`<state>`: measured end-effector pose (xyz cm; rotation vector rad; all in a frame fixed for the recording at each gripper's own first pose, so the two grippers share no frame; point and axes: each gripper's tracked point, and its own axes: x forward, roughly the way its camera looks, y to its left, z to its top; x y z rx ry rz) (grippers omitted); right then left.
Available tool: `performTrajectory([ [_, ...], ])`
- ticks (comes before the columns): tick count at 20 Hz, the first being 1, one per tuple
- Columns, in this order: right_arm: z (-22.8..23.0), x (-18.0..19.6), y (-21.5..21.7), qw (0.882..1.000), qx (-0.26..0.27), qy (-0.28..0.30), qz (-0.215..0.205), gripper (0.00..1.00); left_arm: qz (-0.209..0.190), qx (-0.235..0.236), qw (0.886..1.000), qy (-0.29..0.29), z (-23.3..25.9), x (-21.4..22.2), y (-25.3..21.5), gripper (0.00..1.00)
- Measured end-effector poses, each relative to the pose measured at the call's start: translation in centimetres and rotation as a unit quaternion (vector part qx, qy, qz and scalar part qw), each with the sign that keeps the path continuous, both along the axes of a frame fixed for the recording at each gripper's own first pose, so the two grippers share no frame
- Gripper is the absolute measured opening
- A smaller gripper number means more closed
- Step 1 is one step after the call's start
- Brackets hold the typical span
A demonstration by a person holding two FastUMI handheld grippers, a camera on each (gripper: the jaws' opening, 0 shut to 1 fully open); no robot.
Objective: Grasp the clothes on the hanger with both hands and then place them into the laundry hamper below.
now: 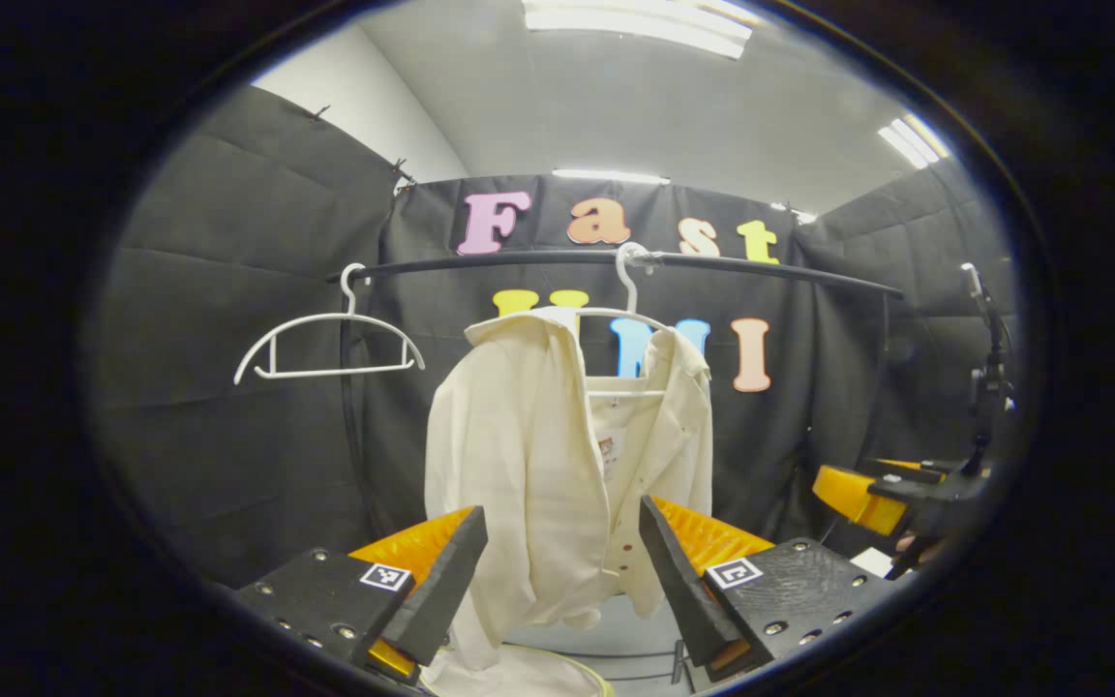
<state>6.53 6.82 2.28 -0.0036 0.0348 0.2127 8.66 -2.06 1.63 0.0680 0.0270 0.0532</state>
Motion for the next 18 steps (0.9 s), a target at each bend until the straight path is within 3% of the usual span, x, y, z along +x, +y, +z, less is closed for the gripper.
performTrajectory([
  [5, -1.3, 1.7, 0.2, 1.000, -0.004, 0.012, 0.021, 0.95, 0.049, -0.004, 0.999, -0.003, 0.7, 4.7, 0.0, 0.95],
  [11, -1.7, 4.3, 1.0, 0.999, 0.002, 0.013, 0.053, 0.93, 0.075, -0.010, 0.997, -0.009, 1.1, 10.3, -1.8, 0.95],
  [18, -2.5, 7.4, 0.9, 0.997, 0.001, 0.027, 0.076, 0.93, 0.191, 0.013, 0.981, -0.013, 0.4, 14.0, 0.5, 0.95],
])
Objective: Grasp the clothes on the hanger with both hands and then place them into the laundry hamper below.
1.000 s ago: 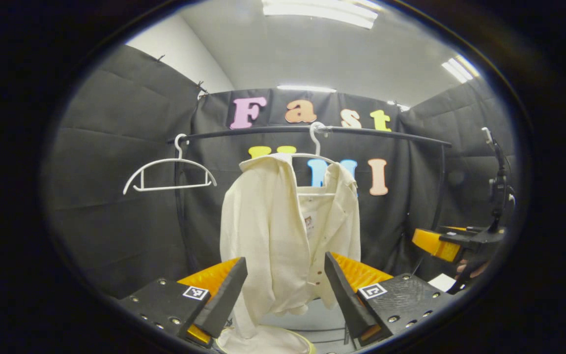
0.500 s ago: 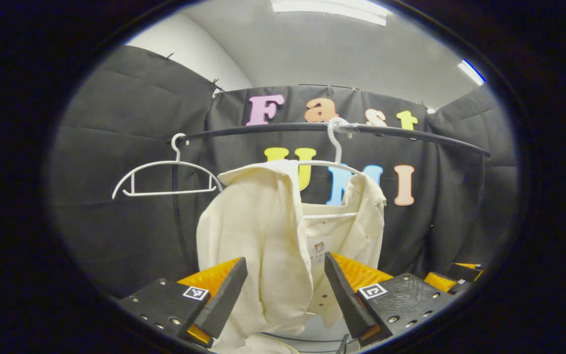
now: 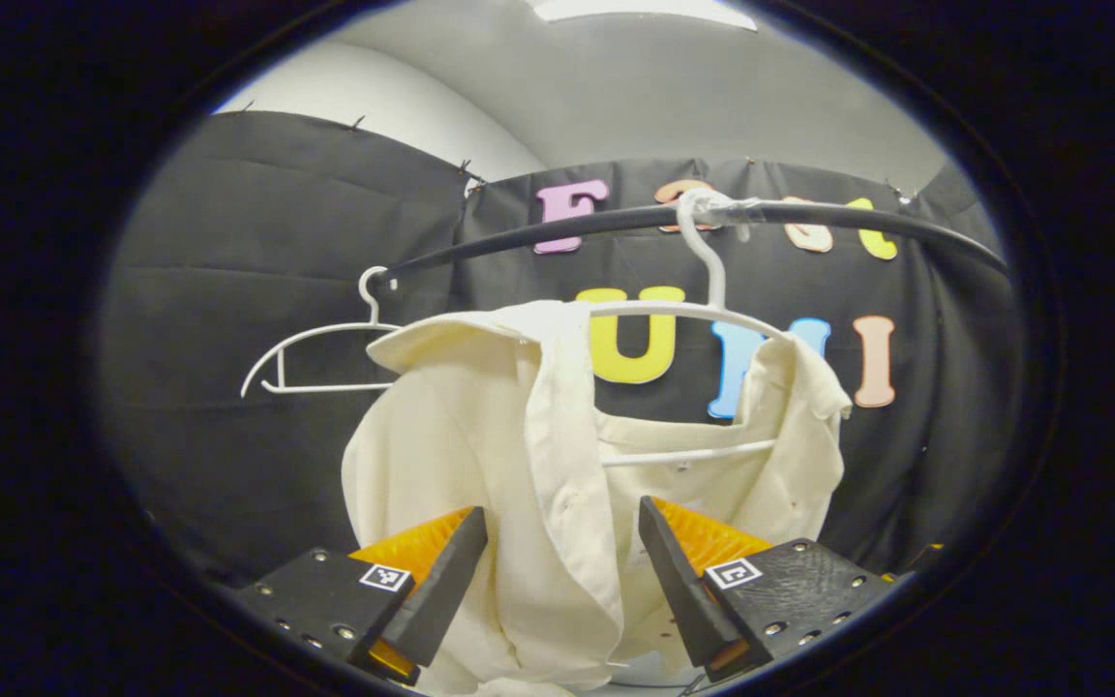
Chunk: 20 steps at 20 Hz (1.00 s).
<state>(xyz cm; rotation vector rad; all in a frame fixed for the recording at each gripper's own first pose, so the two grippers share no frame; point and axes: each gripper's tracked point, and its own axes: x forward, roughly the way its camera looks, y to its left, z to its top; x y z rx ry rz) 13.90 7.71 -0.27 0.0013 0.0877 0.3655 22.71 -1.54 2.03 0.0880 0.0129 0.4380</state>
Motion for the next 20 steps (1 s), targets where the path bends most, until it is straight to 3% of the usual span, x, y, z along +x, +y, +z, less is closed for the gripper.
performTrajectory([
  [6, -1.7, 1.7, -1.4, 0.999, -0.014, 0.025, 0.018, 0.95, 0.074, 0.033, 0.997, -0.004, -0.1, 1.1, 1.5, 0.95],
  [9, -1.9, 2.0, -1.8, 0.999, -0.010, 0.032, 0.026, 0.93, 0.109, 0.053, 0.993, 0.002, -0.2, 1.4, 2.6, 0.67],
  [10, -2.0, 2.1, -1.9, 0.999, -0.010, 0.033, 0.027, 0.93, 0.117, 0.058, 0.991, 0.002, -0.1, 1.3, 2.7, 0.65],
  [11, -2.1, 2.2, -2.1, 0.999, -0.011, 0.035, 0.029, 0.93, 0.135, 0.062, 0.989, 0.001, 0.1, 0.7, 3.3, 0.55],
  [15, -2.2, 2.9, -2.6, 0.999, -0.005, 0.033, 0.033, 0.93, 0.093, 0.042, 0.995, -0.013, -0.1, 0.3, 2.5, 0.14],
  [16, -2.1, 2.9, -2.5, 0.999, -0.003, 0.032, 0.035, 0.97, 0.084, 0.038, 0.996, -0.015, 0.1, -0.1, 2.5, 0.04],
  [18, -2.0, 3.0, -1.7, 0.998, 0.001, 0.035, 0.043, 0.98, 0.079, 0.039, 0.996, -0.020, 0.7, -0.9, 2.6, 0.00],
  [20, -1.2, 3.2, -0.3, 0.998, 0.012, 0.034, 0.051, 0.98, 0.062, 0.034, 0.997, -0.019, 0.7, -0.9, 2.2, 0.02],
])
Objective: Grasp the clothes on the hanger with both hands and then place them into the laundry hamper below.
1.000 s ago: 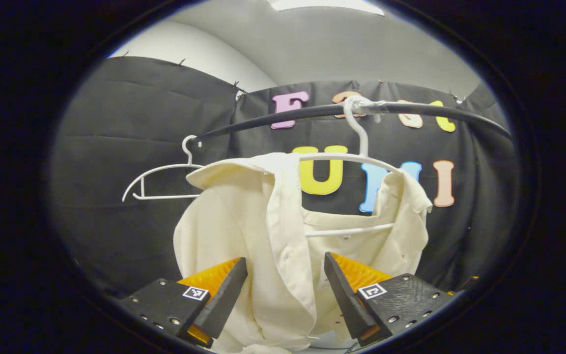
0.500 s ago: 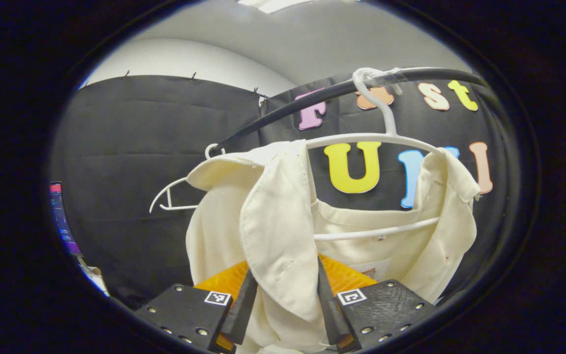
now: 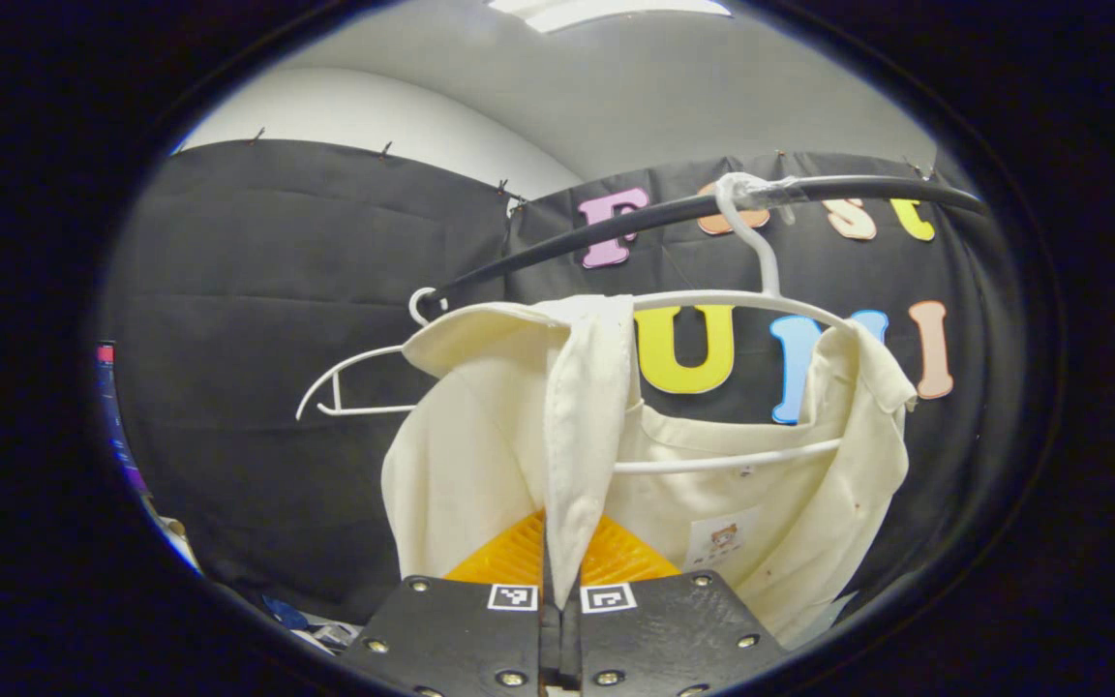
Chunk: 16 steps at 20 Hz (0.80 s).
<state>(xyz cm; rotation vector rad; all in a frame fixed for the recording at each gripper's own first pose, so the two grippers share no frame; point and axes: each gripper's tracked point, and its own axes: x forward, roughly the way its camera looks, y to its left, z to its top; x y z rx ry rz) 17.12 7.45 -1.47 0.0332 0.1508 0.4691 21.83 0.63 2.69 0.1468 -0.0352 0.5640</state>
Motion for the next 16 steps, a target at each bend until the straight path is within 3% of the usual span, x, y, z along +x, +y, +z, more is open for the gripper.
performTrajectory([
  [3, 1.7, 0.3, 3.0, 1.000, 0.024, -0.010, 0.011, 0.98, -0.053, -0.028, 0.998, -0.016, 0.1, -0.4, -1.1, 0.03],
  [8, 3.5, -2.3, 7.4, 0.999, 0.043, -0.025, 0.016, 0.98, -0.101, -0.032, 0.994, -0.012, 0.7, -1.1, -0.8, 0.02],
  [12, 4.4, -2.3, 10.9, 0.998, 0.055, -0.034, 0.002, 0.98, -0.131, -0.047, 0.990, -0.014, 1.1, -1.8, 0.2, 0.02],
  [16, 3.5, -0.5, 13.5, 0.998, 0.058, -0.006, -0.019, 0.98, -0.147, -0.041, 0.988, 0.000, 0.8, -2.0, 0.6, 0.01],
])
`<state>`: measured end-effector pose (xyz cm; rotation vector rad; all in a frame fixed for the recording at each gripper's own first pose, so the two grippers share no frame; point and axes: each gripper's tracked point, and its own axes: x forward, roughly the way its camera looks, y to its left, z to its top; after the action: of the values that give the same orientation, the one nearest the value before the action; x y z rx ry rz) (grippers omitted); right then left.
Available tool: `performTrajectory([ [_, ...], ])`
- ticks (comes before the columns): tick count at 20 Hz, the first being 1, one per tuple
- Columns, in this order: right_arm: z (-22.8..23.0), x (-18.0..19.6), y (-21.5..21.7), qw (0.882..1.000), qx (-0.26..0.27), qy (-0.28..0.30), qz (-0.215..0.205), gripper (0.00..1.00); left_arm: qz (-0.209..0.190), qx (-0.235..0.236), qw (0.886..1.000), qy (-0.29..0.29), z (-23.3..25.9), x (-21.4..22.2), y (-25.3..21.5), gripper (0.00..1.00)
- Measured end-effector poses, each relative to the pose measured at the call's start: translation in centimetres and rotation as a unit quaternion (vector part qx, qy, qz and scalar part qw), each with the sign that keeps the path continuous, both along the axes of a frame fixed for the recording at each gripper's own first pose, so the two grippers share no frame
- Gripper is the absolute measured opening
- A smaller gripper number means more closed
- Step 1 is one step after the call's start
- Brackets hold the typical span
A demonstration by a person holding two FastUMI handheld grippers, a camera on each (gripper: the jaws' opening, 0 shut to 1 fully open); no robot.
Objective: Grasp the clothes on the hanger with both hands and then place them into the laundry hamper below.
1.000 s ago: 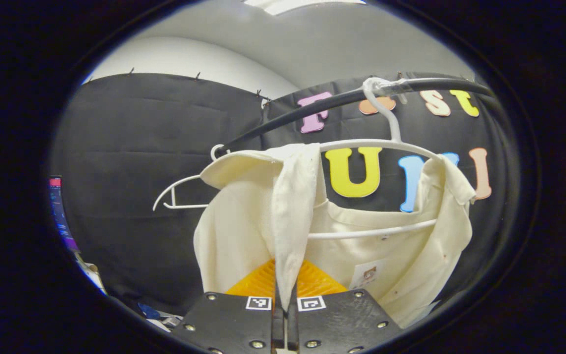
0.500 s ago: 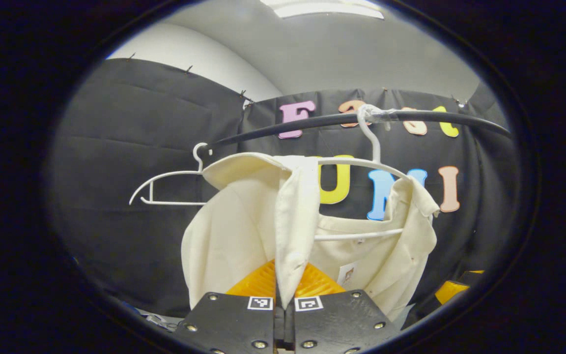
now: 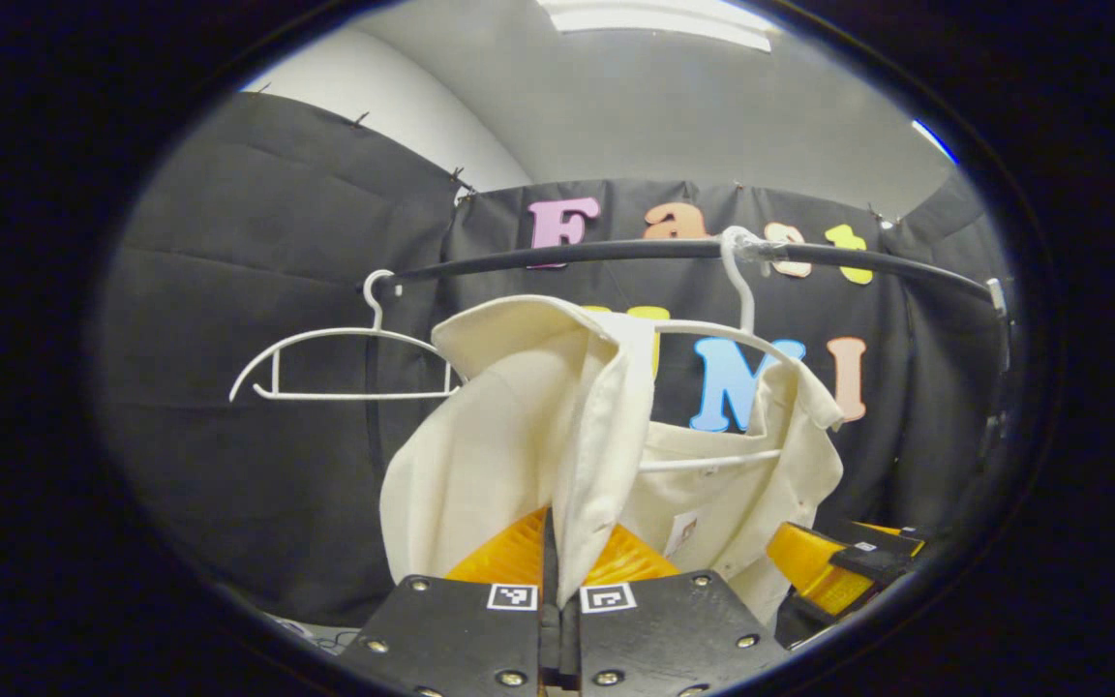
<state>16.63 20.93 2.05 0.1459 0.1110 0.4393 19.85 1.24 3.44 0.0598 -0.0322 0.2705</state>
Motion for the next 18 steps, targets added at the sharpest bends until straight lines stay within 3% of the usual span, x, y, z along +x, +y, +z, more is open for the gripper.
performTrajectory([
  [5, -0.6, 3.3, 1.4, 0.999, -0.011, -0.010, -0.041, 0.98, -0.021, -0.002, 1.000, -0.002, -0.1, -0.2, 0.0, 0.02],
  [13, -0.4, 7.6, 2.6, 0.994, 0.016, -0.014, -0.104, 0.98, -0.031, 0.008, 0.999, 0.002, 0.0, 0.0, 0.2, 0.01],
  [14, -0.1, 8.0, 2.4, 0.994, 0.018, -0.017, -0.110, 0.93, -0.031, 0.008, 1.000, 0.002, -0.1, 0.0, 0.2, 0.01],
  [15, 0.1, 8.2, 2.2, 0.993, 0.019, -0.017, -0.116, 0.82, -0.029, 0.007, 1.000, 0.002, -0.1, 0.1, 0.1, 0.01],
  [17, 0.3, 8.6, 1.2, 0.992, 0.022, -0.017, -0.126, 0.52, -0.027, 0.004, 1.000, 0.001, -0.2, 0.1, 0.1, 0.01],
  [18, 0.6, 8.8, 0.5, 0.991, 0.025, -0.021, -0.132, 0.49, -0.026, 0.002, 1.000, 0.000, -0.3, 0.2, 0.2, 0.01],
])
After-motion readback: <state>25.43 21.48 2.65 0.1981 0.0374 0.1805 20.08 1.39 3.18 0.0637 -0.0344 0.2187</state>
